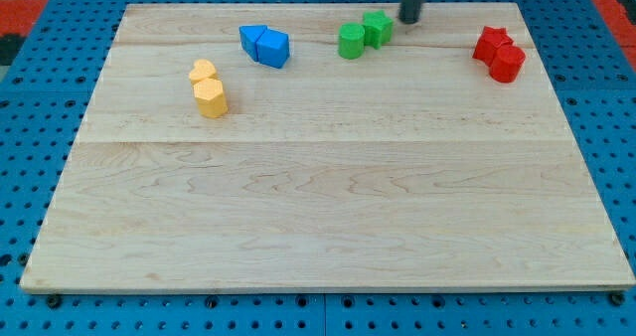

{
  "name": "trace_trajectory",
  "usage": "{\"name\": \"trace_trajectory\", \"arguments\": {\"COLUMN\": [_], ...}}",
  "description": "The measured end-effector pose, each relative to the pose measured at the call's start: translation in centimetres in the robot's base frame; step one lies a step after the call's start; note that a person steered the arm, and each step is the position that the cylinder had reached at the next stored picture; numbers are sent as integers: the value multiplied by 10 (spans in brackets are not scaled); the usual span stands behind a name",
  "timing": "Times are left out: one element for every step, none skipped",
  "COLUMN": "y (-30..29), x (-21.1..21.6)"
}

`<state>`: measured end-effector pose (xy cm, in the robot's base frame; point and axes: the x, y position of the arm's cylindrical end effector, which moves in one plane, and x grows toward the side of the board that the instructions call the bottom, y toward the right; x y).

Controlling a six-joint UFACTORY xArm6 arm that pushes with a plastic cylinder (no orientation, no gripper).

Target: Separate the green star from the green circle

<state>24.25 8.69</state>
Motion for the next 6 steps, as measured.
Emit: {"name": "trace_trajectory", "arguments": {"y": [-76,-73,-83,-109,-108,-106], "x": [56,54,-18,-10,66,113]}}
